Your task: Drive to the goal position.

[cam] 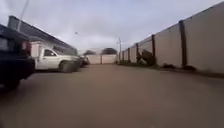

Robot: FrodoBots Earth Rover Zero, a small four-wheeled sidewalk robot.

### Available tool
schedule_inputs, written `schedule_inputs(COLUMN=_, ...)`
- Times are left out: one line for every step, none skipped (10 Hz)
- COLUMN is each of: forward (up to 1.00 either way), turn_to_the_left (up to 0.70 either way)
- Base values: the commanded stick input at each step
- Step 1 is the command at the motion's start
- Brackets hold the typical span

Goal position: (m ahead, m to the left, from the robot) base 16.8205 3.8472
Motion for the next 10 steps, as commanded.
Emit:
schedule_inputs(forward=0.5, turn_to_the_left=0.0)
schedule_inputs(forward=0.5, turn_to_the_left=0.0)
schedule_inputs(forward=0.5, turn_to_the_left=0.0)
schedule_inputs(forward=0.5, turn_to_the_left=0.0)
schedule_inputs(forward=0.5, turn_to_the_left=0.0)
schedule_inputs(forward=0.5, turn_to_the_left=0.0)
schedule_inputs(forward=0.5, turn_to_the_left=0.0)
schedule_inputs(forward=0.5, turn_to_the_left=0.0)
schedule_inputs(forward=0.5, turn_to_the_left=0.0)
schedule_inputs(forward=0.5, turn_to_the_left=0.0)
